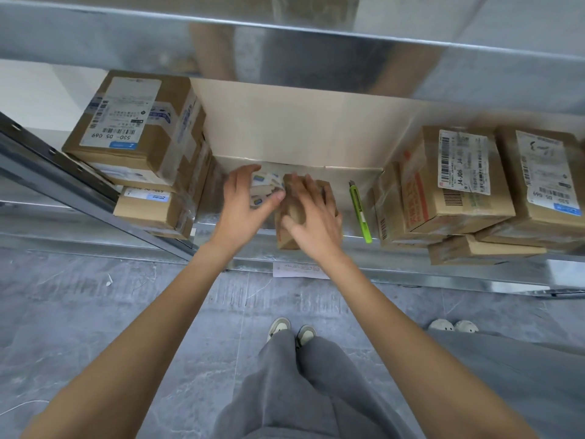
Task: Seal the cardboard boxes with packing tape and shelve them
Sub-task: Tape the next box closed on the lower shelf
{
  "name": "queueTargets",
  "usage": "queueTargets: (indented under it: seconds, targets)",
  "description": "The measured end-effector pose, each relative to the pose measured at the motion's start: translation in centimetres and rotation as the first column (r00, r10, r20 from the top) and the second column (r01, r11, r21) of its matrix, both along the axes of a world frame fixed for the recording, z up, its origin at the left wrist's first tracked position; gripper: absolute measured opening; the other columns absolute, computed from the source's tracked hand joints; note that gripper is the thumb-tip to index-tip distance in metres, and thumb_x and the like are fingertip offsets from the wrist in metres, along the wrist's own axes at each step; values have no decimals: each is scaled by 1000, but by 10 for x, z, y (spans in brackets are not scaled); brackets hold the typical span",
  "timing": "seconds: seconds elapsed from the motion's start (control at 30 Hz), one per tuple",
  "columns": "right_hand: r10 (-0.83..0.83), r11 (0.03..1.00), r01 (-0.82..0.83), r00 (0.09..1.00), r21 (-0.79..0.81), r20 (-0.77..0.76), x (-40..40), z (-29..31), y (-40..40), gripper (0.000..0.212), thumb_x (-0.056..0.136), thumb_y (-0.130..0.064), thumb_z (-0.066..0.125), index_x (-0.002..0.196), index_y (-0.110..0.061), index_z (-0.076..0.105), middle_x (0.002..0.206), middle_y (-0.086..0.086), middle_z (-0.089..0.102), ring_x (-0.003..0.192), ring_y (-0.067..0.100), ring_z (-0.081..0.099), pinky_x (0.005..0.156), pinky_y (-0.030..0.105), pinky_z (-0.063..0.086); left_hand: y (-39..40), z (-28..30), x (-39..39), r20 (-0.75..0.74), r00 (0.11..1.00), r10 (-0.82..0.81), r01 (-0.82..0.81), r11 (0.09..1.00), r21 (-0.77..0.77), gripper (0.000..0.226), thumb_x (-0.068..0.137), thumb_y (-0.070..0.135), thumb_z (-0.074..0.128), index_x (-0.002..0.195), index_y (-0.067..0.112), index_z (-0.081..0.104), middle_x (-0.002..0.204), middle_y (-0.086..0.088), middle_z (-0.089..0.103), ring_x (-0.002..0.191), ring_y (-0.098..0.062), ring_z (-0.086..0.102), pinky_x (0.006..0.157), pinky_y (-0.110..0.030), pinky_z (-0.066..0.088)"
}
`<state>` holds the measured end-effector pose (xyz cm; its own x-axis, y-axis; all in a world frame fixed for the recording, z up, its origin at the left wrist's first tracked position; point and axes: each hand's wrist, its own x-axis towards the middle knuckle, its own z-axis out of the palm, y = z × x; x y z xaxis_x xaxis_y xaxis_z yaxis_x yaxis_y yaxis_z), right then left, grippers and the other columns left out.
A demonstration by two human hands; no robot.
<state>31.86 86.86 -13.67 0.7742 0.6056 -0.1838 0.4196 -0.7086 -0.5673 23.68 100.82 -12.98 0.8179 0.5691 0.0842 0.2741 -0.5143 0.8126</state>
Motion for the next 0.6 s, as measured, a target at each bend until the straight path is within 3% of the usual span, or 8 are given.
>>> queueTargets:
  seconds: [0.1,0.17,0.27,0.33,0.4,0.47,0.6]
  targets:
    - [-50,933,112,981,341,-187,-1,-2,-1,86,76,-45,58,152,-42,17,161,-4,21,147,21,18,117,47,23,5,31,11,170,985,-40,40,999,5,46,92,48,52,116,10,60,111,0,57,101,5,50,89,-9,37]
    - [-83,850,251,932,462,-353,-2,-8,1,84,76,-42,58,152,-35,22,159,-3,26,146,14,22,119,41,23,6,47,21,163,983,-87,97,994,-58,34,95,46,47,100,16,64,95,7,63,91,3,56,80,-14,41]
    - [-130,834,339,887,435,-442,1,-17,5,78,75,-48,58,147,-30,35,154,-2,35,143,13,30,117,45,28,4,62,45,-16,980,-196,192,972,-135,21,98,36,52,91,20,62,85,8,65,86,-13,63,74,-22,45]
    - [-129,834,346,880,430,-458,6,-19,9,71,73,-51,62,139,-30,45,146,-1,45,136,16,40,113,46,35,2,72,62,-133,956,-261,252,964,-80,18,96,32,53,103,23,67,97,9,66,95,-11,63,81,-22,47]
    - [-125,811,377,858,446,-498,10,-16,9,63,72,-47,63,132,-29,51,136,0,53,127,18,49,108,48,40,-3,83,75,-198,926,-321,310,947,-86,35,89,32,51,123,30,63,112,10,64,107,-9,60,92,-25,48]
    - [-117,778,414,835,472,-538,14,-13,4,54,73,-36,61,125,-28,55,127,0,59,119,18,55,104,49,43,-10,89,82,-257,897,-359,363,931,-31,42,89,32,49,129,35,58,116,7,64,107,-11,59,93,-30,48]
    - [-139,744,460,816,484,-561,16,-15,-5,46,73,-30,56,119,-32,56,121,4,60,112,20,58,100,51,46,-17,88,83,-320,864,-388,439,893,100,26,93,31,50,109,29,69,108,6,70,100,-17,64,87,-39,52]
